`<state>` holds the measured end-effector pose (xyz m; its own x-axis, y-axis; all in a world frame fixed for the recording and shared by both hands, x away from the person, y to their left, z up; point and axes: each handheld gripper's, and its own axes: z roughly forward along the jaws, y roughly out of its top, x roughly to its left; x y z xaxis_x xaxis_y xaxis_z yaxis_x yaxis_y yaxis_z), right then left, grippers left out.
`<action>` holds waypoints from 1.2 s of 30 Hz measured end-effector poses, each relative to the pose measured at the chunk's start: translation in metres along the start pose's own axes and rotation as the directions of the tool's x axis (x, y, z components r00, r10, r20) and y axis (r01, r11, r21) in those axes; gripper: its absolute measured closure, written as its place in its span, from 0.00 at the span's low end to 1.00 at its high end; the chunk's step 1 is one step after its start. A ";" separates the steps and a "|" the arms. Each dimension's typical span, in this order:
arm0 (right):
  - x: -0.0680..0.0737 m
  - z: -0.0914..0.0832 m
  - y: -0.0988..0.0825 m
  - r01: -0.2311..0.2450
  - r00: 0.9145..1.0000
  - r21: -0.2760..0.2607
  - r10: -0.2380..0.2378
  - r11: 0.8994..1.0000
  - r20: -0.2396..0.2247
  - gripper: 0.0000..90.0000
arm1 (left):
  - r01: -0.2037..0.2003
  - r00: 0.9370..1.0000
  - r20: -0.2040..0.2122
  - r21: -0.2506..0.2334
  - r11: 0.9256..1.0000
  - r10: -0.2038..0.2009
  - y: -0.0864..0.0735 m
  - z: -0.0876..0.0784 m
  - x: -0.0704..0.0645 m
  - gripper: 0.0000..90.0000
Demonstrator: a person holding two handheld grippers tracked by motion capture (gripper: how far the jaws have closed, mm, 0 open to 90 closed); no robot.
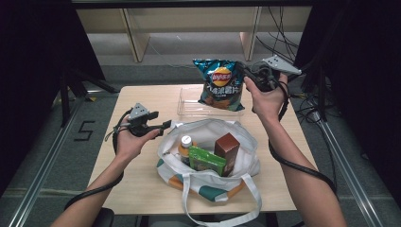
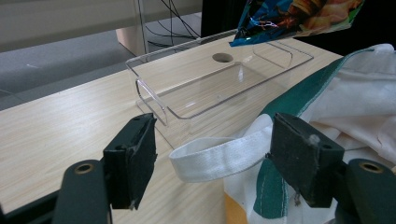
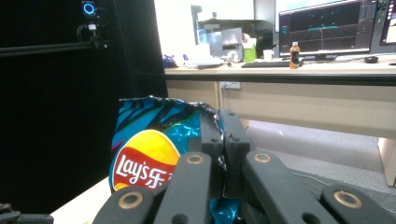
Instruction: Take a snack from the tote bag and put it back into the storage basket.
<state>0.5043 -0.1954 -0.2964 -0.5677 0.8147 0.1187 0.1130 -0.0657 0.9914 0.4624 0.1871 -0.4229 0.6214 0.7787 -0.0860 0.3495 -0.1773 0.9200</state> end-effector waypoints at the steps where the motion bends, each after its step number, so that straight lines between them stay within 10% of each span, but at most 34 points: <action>1: 0.000 0.001 0.001 -0.006 1.000 0.004 0.006 1.000 0.000 1.00 | -0.003 1.000 0.001 0.001 1.000 0.003 0.000 0.000 0.001 0.34; 36: -0.010 0.023 -0.005 -0.032 0.999 0.030 0.031 0.999 0.033 1.00 | -0.028 0.999 -0.016 -0.005 1.000 0.028 0.000 0.000 0.002 0.33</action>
<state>0.5283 -0.1899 -0.3035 -0.5363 0.8310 0.1476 0.1555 -0.0746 0.9850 0.4636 0.1881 -0.4233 0.6198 0.7829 -0.0545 0.3289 -0.1960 0.9238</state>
